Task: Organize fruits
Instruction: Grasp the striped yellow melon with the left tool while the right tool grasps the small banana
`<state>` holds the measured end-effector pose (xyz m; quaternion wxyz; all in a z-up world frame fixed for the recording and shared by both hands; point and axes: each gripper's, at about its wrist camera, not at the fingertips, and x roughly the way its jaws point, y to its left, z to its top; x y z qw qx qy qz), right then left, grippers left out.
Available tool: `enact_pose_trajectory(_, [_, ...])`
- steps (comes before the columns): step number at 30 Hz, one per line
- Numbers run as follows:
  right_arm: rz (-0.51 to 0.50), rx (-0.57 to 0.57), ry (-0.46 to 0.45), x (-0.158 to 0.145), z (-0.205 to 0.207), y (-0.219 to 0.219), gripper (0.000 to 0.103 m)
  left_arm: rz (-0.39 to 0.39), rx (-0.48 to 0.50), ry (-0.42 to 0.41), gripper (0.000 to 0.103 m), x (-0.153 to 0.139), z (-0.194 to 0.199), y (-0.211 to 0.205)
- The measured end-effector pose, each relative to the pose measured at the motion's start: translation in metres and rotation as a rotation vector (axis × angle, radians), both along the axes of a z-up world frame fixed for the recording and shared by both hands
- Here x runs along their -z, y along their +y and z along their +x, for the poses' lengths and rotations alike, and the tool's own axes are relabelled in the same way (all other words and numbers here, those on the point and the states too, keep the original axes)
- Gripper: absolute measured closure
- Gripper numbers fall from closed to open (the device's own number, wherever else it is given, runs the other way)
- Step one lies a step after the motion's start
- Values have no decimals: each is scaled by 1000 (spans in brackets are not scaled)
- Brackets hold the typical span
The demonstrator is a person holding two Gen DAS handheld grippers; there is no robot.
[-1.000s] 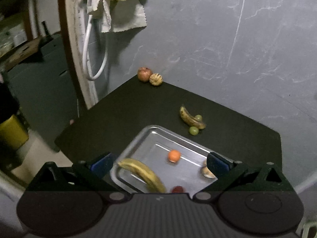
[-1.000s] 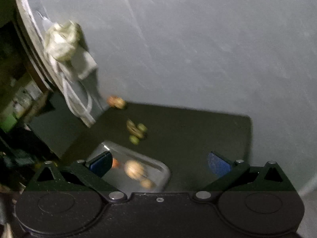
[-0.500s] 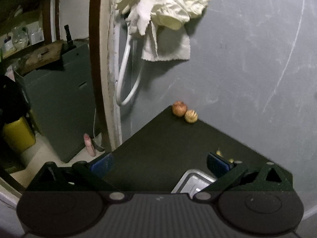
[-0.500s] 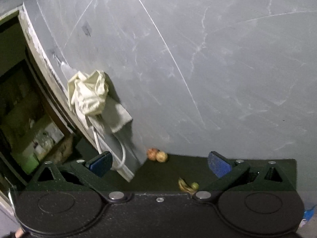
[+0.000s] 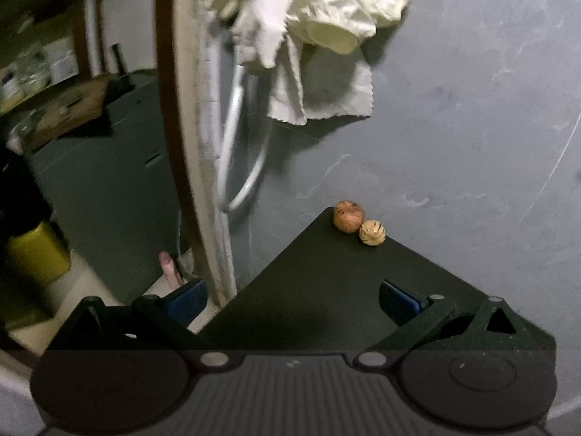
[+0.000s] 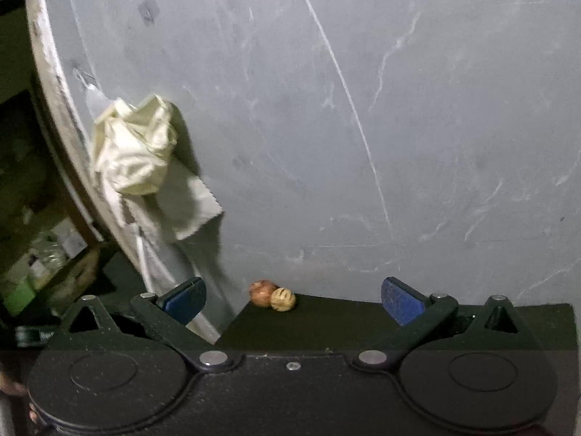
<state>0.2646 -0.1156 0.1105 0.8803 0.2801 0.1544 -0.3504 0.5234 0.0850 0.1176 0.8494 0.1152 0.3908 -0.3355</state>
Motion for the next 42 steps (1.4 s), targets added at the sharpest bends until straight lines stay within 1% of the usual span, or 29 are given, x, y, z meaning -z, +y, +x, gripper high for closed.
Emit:
enact_pose_trajectory(2, [-11,31,20,18,25,3,1,5,73,0,1,13,23,-19])
enact_pose_trajectory(4, [-19,28,52,36,53,6,1,10,147,-7,1,29,47,-40])
enact_pose_trajectory(6, [-36,9,118,54,79,10,1,-2,229,7,1,46,71,-60])
enact_pose_trajectory(9, [-44,-9,248,83,114,16,1,-35,361,43,1,73,100,-89])
enact_pose_trajectory(10, [-40,-20,287,93,123,17,2,-28,400,44,1,82,109,-100])
enact_pose_trajectory(12, [-33,-43,357,110,136,18,3,0,513,13,1,101,121,-126])
enact_pose_trajectory(14, [-19,-60,425,128,146,15,6,12,632,-29,1,116,125,-146])
enact_pose_trajectory(16, [6,-69,474,145,153,10,8,30,746,-72,1,131,124,-165])
enact_pose_trajectory(17, [17,-67,493,152,155,6,9,38,788,-91,1,137,122,-172])
enact_pose_trajectory(20, [44,-55,515,171,163,-3,16,52,929,-154,1,157,111,-194])
enact_pose_trajectory(22, [50,-48,531,180,166,-11,19,73,1000,-181,1,172,106,-210])
enact_pose_trajectory(24, [46,-51,571,191,170,-18,26,101,1046,-186,4,186,103,-225])
enact_pose_trajectory(26, [36,-68,602,198,173,-23,27,121,1079,-191,7,197,101,-239])
enact_pose_trajectory(28, [48,-94,628,205,177,-28,28,131,1109,-204,9,206,100,-249])
enact_pose_trajectory(31, [51,-110,703,212,183,-30,32,152,1124,-227,12,216,99,-259])
enact_pose_trajectory(32, [46,-117,711,214,185,-29,33,161,1123,-236,12,219,100,-262])
enact_pose_trajectory(35, [29,-129,735,217,188,-25,34,186,1138,-310,13,225,95,-269])
enact_pose_trajectory(37, [15,-134,758,217,189,-26,37,206,1164,-345,15,227,89,-273])
enact_pose_trajectory(40, [8,-133,776,219,189,-29,43,227,1205,-357,19,231,82,-277])
enact_pose_trajectory(42, [1,-138,789,219,189,-32,49,247,1229,-364,25,235,79,-280])
